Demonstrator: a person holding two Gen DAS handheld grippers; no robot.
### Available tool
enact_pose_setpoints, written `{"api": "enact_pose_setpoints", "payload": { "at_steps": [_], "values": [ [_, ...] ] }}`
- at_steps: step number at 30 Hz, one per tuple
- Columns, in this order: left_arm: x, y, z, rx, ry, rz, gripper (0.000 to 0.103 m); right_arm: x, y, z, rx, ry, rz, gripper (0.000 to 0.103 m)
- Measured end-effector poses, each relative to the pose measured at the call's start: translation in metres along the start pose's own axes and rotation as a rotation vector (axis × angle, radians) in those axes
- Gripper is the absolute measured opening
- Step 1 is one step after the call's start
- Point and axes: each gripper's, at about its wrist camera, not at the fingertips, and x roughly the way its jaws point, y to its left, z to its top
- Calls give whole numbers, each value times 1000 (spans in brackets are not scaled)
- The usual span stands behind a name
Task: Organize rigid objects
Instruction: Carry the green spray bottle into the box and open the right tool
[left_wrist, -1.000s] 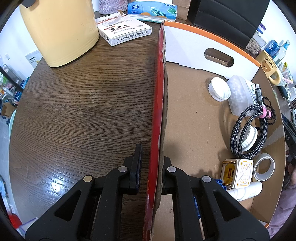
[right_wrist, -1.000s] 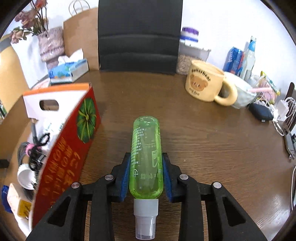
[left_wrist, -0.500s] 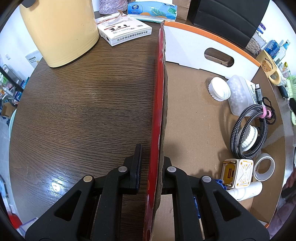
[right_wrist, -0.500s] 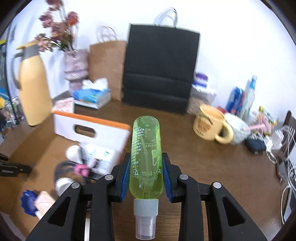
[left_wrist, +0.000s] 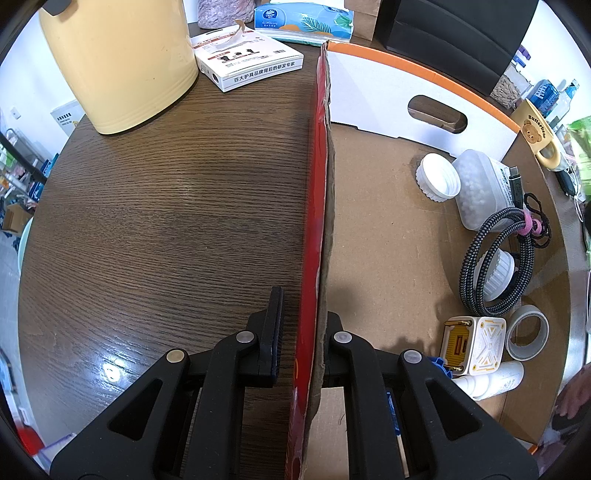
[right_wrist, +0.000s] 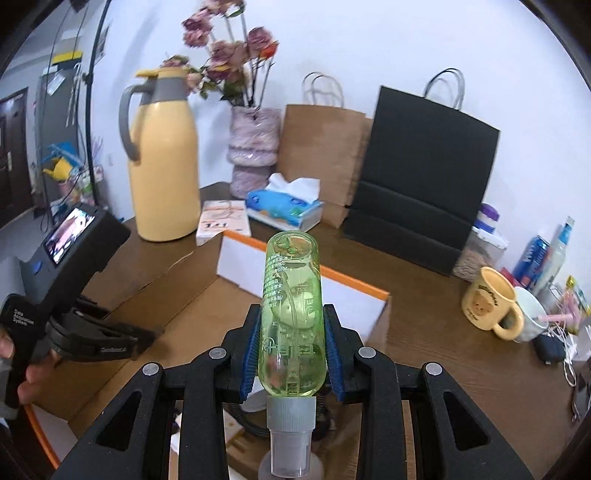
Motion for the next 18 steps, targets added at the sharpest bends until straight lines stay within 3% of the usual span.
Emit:
{"api": "enact_pose_setpoints", "payload": {
  "at_steps": [4,5,6,7,8,18],
  "values": [
    [0,0,0,0,0,0,7,8,3,-2,-2,31,-7,36],
    [0,0,0,0,0,0,7,9,2,-2,3,39,-15,40],
    [0,0,0,0,0,0,7,9,1,-2,6,39,-23,48],
    [0,0,0,0,0,0,7,9,0,-2,10,39,-34,77],
    [0,0,0,0,0,0,7,8,-2,-2,13,35,-47,97],
    [0,0,0,0,0,0,7,13,-7,-5,21,54,-63,99]
  ]
}}
